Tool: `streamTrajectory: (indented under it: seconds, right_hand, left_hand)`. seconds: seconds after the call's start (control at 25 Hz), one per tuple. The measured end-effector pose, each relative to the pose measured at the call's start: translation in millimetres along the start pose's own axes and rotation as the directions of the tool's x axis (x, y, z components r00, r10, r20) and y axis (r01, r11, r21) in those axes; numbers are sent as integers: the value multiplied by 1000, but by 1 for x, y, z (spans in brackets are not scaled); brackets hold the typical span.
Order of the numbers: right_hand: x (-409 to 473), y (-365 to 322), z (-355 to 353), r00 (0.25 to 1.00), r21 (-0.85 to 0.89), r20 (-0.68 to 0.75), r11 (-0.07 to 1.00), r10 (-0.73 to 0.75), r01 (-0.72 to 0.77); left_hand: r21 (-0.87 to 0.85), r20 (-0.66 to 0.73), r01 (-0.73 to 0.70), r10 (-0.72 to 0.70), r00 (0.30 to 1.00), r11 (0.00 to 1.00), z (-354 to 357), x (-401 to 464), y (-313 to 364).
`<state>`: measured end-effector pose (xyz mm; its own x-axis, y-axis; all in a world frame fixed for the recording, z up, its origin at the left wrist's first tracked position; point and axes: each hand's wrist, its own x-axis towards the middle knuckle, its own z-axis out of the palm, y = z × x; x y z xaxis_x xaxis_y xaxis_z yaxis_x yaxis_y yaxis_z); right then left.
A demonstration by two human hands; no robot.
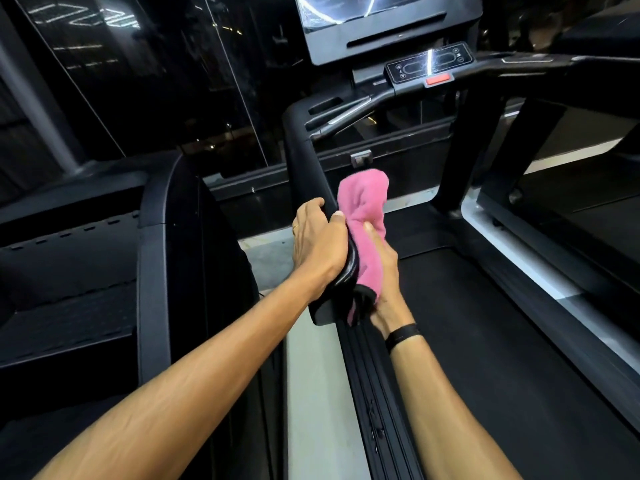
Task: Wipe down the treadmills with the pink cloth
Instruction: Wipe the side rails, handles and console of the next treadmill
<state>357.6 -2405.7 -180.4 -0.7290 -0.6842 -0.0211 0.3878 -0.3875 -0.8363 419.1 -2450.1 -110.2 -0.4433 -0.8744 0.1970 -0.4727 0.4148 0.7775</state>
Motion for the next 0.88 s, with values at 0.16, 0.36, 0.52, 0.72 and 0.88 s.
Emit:
streamTrajectory:
  seconds: [0.16,0.36,0.52,0.72,0.88]
  right_hand:
    - [-20,18,-5,988,92,-54,986,143,-138]
    - [9,-8,6,991,17,31,991,131,-132]
    - [-3,-6,3,963,-34,19,963,269,-268]
    - [-19,-8,-2,965,-122,-34,957,261,-263]
    - [9,-18,4,988,-193,18,970,153,-147]
  left_hand:
    - [15,-12,-5,6,1000,1000,0,0,1]
    - [0,-20,-13,13,1000,1000,1,2,-1]
    - [-46,-22,-10,9,1000,999,1,1,-3]
    - [-84,-33,-16,14,999,996,-1,1,-3]
    - [-46,-6,-27,27,1000,999,0,0,-3]
